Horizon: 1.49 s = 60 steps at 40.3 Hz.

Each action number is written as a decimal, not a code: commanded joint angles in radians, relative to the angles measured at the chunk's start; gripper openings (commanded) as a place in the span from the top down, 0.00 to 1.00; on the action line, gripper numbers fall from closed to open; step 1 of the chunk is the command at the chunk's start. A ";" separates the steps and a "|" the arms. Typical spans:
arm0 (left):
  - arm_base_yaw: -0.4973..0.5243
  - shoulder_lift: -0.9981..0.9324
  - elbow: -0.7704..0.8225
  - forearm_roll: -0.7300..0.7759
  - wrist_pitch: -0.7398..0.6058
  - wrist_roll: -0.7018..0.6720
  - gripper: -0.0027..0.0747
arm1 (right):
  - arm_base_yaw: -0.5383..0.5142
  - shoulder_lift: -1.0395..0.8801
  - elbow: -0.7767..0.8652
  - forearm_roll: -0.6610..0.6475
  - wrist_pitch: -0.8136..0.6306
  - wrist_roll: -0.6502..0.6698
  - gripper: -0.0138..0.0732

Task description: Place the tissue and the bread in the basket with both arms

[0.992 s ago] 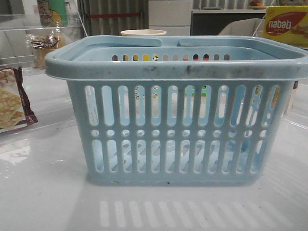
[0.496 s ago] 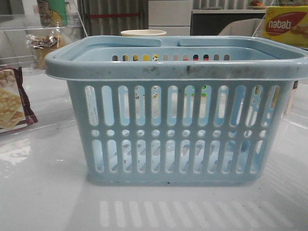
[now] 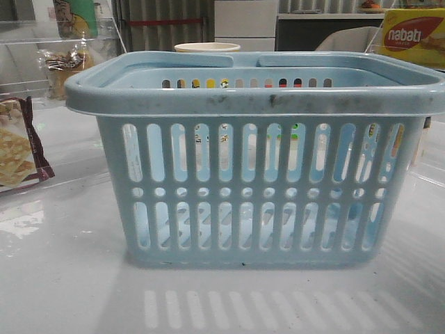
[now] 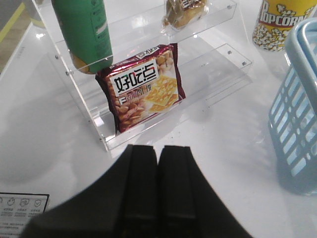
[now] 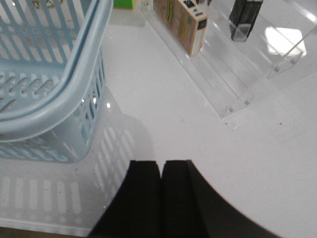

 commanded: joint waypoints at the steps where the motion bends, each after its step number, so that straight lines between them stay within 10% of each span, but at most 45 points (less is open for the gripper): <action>1: -0.002 0.037 -0.028 -0.008 -0.063 0.006 0.85 | -0.003 0.043 -0.013 -0.003 -0.062 -0.005 0.78; 6: -0.011 0.059 -0.028 -0.024 -0.090 0.015 0.78 | -0.003 0.088 -0.013 -0.003 -0.057 -0.005 0.71; 17: -0.187 0.094 -0.028 -0.033 -0.132 0.046 0.34 | -0.003 0.213 -0.013 -0.003 -0.143 -0.004 0.24; 36: -0.286 0.148 -0.028 -0.035 -0.141 0.046 0.45 | -0.212 0.611 -0.319 -0.002 -0.238 0.025 0.24; 60: -0.286 0.148 -0.028 -0.035 -0.141 0.046 0.67 | -0.223 1.142 -0.740 0.001 -0.363 0.025 0.24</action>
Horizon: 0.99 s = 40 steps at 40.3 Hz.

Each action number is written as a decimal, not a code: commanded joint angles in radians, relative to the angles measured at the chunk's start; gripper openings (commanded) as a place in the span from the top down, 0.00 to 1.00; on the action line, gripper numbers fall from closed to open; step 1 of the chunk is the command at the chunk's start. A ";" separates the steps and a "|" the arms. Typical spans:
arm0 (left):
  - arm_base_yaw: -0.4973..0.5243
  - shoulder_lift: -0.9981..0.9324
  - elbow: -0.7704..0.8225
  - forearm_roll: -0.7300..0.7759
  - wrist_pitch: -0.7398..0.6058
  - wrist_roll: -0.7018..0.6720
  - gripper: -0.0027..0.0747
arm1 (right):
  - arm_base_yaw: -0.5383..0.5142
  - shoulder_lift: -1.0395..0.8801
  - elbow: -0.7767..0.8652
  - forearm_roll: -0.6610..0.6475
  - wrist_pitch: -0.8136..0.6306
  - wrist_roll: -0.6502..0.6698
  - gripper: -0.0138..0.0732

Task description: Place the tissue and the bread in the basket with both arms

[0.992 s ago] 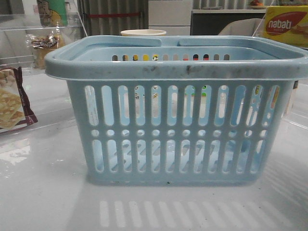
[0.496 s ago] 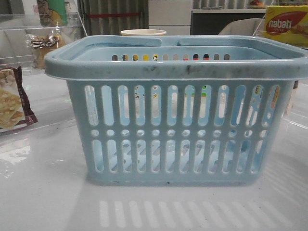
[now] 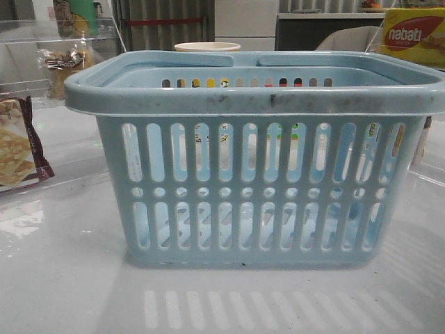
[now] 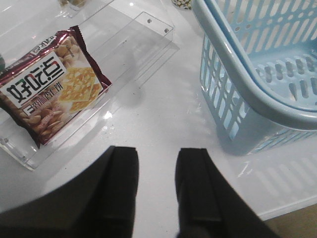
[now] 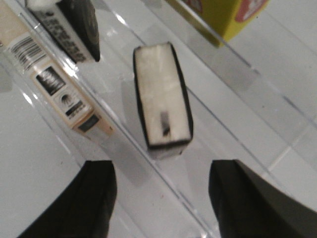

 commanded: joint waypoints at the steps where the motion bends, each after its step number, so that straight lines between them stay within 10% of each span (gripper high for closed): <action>1: -0.008 0.001 -0.028 -0.009 -0.075 0.001 0.67 | -0.004 0.002 -0.058 0.001 -0.124 -0.001 0.24; 15: -0.008 0.001 -0.028 -0.009 -0.075 0.001 0.78 | 0.000 0.018 -0.058 0.003 -0.237 -0.001 0.61; 40: -0.008 0.001 -0.028 -0.009 -0.075 0.001 0.85 | 0.393 -0.380 -0.058 0.089 0.116 -0.002 0.61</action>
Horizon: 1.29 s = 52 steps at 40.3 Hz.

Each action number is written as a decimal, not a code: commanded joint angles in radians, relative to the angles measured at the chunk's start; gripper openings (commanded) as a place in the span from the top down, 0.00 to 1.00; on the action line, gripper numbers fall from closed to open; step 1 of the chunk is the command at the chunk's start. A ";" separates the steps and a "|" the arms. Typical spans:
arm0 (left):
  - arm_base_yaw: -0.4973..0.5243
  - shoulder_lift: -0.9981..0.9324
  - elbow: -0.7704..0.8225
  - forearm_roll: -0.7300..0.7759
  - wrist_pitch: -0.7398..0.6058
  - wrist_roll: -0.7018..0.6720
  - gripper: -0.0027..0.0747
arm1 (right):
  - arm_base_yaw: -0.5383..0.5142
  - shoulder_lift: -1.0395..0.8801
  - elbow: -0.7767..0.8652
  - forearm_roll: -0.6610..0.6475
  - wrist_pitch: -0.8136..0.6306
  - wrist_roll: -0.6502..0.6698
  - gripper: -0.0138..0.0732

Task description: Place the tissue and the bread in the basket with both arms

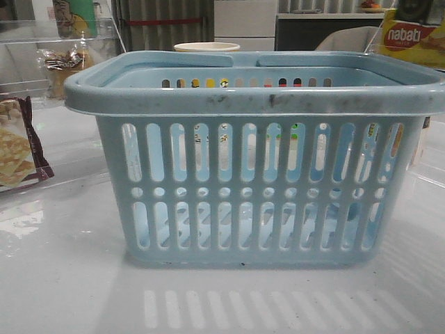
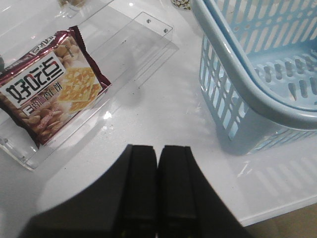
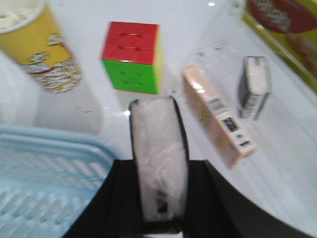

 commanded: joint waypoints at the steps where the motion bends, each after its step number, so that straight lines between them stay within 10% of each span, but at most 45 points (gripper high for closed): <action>1: -0.008 0.001 -0.028 -0.009 -0.075 0.001 0.85 | 0.094 -0.059 -0.037 0.040 -0.008 -0.002 0.61; 16: -0.008 0.001 -0.028 -0.009 -0.075 0.001 0.85 | 0.315 0.022 -0.025 0.039 -0.015 -0.031 0.21; 52: -0.008 0.001 -0.028 -0.011 -0.112 0.001 0.85 | 0.326 -0.661 0.458 -0.085 0.001 -0.033 0.20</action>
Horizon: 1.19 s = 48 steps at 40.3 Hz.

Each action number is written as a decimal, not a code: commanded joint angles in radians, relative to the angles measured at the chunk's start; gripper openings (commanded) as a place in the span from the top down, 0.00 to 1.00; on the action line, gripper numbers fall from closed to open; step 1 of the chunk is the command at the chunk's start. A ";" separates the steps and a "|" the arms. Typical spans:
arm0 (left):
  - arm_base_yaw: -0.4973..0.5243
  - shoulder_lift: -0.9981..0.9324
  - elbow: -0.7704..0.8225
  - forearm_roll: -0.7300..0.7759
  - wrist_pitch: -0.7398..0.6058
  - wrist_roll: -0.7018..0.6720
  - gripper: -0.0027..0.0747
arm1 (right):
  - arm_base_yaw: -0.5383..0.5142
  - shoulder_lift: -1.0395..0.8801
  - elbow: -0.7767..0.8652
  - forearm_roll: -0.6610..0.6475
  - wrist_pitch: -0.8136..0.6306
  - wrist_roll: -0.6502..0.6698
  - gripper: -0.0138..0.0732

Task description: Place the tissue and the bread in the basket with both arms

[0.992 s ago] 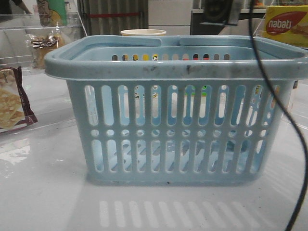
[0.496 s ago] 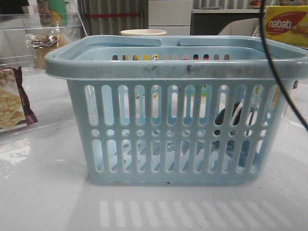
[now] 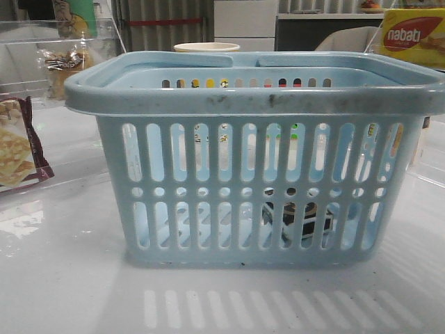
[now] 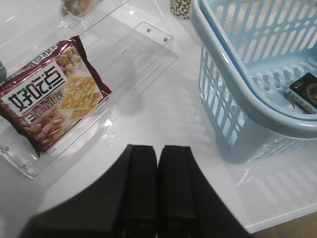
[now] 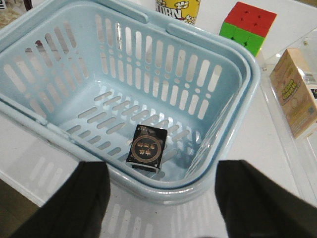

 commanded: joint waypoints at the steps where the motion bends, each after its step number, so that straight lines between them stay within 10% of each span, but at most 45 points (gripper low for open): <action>1: -0.008 0.002 -0.028 -0.011 -0.088 0.001 0.85 | 0.000 -0.024 -0.017 -0.006 -0.051 -0.007 0.20; 5: -0.008 0.029 -0.028 -0.011 -0.126 0.001 0.79 | 0.000 -0.025 -0.017 -0.006 -0.045 -0.007 0.20; 16: -0.008 0.235 -0.115 0.034 -0.298 0.001 0.11 | 0.000 -0.025 -0.017 -0.006 -0.045 -0.007 0.20; 48: 0.211 1.071 -0.804 0.010 -0.400 -0.006 0.09 | 0.000 -0.025 -0.017 -0.006 -0.045 -0.007 0.20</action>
